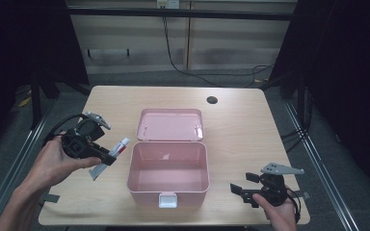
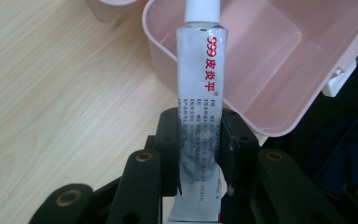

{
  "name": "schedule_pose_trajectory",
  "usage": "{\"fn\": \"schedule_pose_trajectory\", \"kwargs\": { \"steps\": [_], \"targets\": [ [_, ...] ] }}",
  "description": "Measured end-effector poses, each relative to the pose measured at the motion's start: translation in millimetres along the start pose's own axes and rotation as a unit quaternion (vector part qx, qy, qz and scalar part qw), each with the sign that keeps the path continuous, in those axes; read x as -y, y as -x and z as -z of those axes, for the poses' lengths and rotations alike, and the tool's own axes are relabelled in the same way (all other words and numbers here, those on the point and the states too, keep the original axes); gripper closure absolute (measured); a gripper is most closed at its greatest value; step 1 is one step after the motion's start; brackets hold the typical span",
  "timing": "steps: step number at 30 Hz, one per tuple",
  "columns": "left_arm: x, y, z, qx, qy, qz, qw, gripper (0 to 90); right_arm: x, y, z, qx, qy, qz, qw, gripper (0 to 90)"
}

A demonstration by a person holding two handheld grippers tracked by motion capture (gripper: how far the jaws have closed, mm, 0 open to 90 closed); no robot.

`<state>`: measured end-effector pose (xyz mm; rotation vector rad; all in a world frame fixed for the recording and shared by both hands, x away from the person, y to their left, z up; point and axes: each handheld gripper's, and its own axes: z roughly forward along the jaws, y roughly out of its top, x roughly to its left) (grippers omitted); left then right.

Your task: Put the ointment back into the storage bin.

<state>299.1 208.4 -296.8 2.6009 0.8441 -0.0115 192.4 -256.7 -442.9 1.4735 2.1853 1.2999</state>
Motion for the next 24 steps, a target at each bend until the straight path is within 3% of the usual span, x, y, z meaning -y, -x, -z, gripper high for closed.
{"fn": "schedule_pose_trajectory", "kwargs": {
  "steps": [5,18,24],
  "targets": [
    [-6.8,6.1,-4.4,0.003,-0.008,-0.017,0.9998,71.2,0.1,0.0,0.1,-0.001,0.0,0.0,1.0,19.0],
    [-24.0,19.8,-5.9,0.009,-0.006,-0.037,0.9993,71.2,0.0,0.2,0.0,-0.002,0.0,-0.001,1.0,18.9],
    [-31.9,26.2,-13.6,0.022,-0.008,-0.059,0.998,71.2,0.0,0.0,0.6,-0.002,0.0,-0.003,1.0,18.9]
  ]
}}
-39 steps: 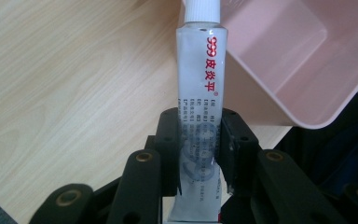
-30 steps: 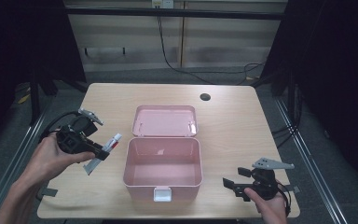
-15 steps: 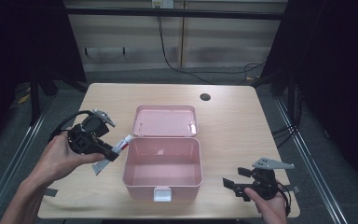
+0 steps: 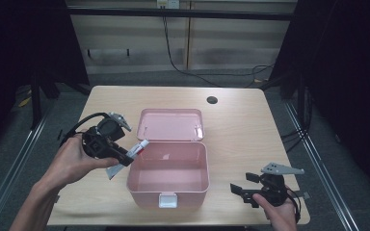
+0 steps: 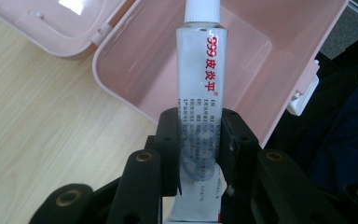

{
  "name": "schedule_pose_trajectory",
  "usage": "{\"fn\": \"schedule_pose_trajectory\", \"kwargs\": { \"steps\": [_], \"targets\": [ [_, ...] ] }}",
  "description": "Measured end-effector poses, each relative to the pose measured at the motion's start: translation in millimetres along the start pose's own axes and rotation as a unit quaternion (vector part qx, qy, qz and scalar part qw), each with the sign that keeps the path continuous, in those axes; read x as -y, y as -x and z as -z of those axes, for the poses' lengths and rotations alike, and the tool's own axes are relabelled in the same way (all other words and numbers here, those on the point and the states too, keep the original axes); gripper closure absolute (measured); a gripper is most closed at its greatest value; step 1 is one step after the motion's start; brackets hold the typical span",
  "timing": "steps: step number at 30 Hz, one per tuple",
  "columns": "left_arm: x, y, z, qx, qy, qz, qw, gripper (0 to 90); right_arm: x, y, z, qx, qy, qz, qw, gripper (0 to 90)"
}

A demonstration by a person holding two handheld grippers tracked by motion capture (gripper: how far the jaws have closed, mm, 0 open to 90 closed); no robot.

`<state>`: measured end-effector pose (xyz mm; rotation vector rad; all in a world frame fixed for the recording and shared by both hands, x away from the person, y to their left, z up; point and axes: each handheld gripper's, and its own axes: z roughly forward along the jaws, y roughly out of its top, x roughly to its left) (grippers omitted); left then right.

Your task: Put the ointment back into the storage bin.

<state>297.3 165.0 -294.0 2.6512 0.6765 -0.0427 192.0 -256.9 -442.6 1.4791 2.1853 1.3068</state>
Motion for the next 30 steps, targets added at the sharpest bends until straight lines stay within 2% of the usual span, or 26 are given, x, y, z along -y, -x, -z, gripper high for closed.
{"fn": "schedule_pose_trajectory", "kwargs": {
  "steps": [5,6,8,10,11,16,17,18,23,27,30],
  "targets": [
    [-6.1,4.9,-5.9,0.007,-0.002,-0.014,0.9999,71.2,-0.1,0.1,-0.3,0.0,-0.001,0.001,1.0,18.9],
    [-7.1,6.6,-6.9,0.008,0.001,-0.01,0.9999,71.2,-0.1,-0.1,-0.5,0.0,0.0,0.001,1.0,18.9],
    [-10.4,7.8,-8.5,0.008,-0.004,-0.021,0.9997,71.2,0.0,0.1,-0.5,0.0,0.0,0.002,1.0,18.9],
    [-13.5,10.6,-10.8,0.01,0.0,-0.02,0.9998,71.2,-0.1,0.1,-0.3,0.0,-0.001,0.001,1.0,18.9],
    [-15.8,11.6,-12.0,0.011,-0.005,-0.029,0.9995,71.2,0.0,0.1,-0.3,0.0,0.0,0.001,1.0,18.9],
    [-23.6,18.2,-19.8,0.017,-0.012,-0.046,0.9987,71.2,0.1,0.1,-0.2,0.0,0.0,0.001,1.0,18.9],
    [-24.4,19.7,-21.3,0.017,-0.007,-0.043,0.9989,71.2,0.1,0.1,-0.3,0.0,0.001,0.002,1.0,18.9],
    [-26.5,20.3,-22.6,0.019,-0.012,-0.051,0.9985,71.2,0.0,0.0,-0.2,0.0,0.001,0.002,1.0,18.9],
    [-32.5,24.3,-28.2,0.022,-0.01,-0.056,0.9981,71.2,0.0,-0.2,-0.2,-0.001,0.002,0.003,1.0,18.8],
    [-35.7,24.9,-36.7,0.012,-0.02,-0.062,0.9978,71.3,-0.1,-0.4,-0.3,0.0,0.001,0.004,1.0,18.8],
    [-37.9,25.8,-40.0,0.027,-0.018,-0.069,0.9971,71.3,-0.2,-0.3,-0.5,0.0,0.0,0.004,1.0,18.8]
  ]
}}
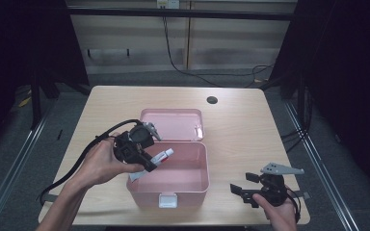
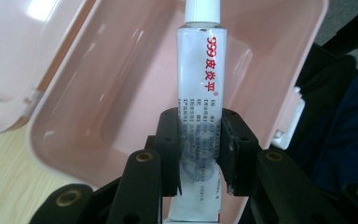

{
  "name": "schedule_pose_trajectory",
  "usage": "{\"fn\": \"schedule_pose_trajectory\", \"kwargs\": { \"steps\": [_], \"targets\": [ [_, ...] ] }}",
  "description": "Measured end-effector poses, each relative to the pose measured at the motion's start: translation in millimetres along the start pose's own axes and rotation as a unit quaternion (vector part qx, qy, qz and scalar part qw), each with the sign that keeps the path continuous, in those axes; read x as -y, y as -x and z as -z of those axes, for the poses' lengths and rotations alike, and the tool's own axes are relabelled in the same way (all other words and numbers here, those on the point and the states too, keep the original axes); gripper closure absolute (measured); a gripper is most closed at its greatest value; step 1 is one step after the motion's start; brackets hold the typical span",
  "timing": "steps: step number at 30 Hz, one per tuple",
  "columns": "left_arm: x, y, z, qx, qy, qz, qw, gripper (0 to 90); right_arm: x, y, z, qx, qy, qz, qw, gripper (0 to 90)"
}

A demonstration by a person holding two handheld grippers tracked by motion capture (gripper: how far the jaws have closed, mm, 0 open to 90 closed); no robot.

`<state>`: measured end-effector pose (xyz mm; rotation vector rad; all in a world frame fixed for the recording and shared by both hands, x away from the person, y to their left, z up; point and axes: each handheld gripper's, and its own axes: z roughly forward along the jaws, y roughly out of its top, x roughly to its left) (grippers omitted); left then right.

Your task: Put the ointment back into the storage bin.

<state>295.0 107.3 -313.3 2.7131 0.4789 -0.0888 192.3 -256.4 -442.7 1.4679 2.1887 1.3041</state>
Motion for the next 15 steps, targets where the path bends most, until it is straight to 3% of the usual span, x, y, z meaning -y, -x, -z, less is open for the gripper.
{"fn": "schedule_pose_trajectory", "kwargs": {
  "steps": [9,15],
  "targets": [
    [-8.1,7.2,-8.9,-0.01,-0.005,-0.019,0.9998,71.2,-0.1,-0.2,0.1,0.0,-0.001,-0.001,1.0,18.8],
    [-15.8,11.1,-23.7,-0.01,-0.015,-0.03,0.9994,71.2,0.0,-0.3,0.3,-0.002,-0.001,0.0,1.0,18.8]
  ]
}}
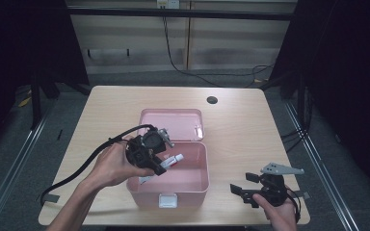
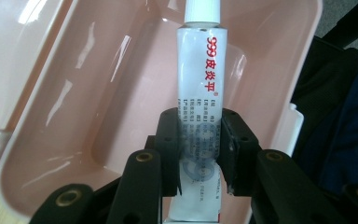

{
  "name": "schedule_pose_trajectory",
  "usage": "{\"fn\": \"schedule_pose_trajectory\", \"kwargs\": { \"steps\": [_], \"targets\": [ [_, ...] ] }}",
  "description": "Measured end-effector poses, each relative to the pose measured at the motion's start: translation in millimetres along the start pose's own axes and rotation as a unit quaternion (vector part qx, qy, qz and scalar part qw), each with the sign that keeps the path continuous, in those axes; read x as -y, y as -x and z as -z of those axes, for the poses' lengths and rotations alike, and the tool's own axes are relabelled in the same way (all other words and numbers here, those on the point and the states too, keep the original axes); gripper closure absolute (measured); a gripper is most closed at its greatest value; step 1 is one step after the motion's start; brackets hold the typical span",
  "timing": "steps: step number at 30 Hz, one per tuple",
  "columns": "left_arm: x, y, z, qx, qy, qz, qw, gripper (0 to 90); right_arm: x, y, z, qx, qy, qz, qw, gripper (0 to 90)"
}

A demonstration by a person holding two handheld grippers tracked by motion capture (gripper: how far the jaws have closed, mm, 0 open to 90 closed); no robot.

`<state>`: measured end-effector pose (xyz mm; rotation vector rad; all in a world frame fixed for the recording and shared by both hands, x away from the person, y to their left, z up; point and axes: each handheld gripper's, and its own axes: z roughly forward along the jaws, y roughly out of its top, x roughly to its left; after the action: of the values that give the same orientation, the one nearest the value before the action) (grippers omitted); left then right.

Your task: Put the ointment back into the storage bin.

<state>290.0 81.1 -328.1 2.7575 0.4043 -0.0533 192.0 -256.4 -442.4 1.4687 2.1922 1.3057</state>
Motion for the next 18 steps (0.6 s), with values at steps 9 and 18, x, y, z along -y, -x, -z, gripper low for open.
{"fn": "schedule_pose_trajectory", "kwargs": {
  "steps": [9,18],
  "targets": [
    [-4.5,-0.6,-15.0,0.009,-0.011,-0.007,0.9999,71.3,-0.1,-0.6,-0.3,-0.001,-0.002,-0.001,1.0,18.8],
    [-8.4,-1.7,-30.1,0.01,-0.018,-0.021,0.9996,71.3,-0.1,-0.3,-0.6,-0.001,-0.002,-0.001,1.0,18.8]
  ]
}}
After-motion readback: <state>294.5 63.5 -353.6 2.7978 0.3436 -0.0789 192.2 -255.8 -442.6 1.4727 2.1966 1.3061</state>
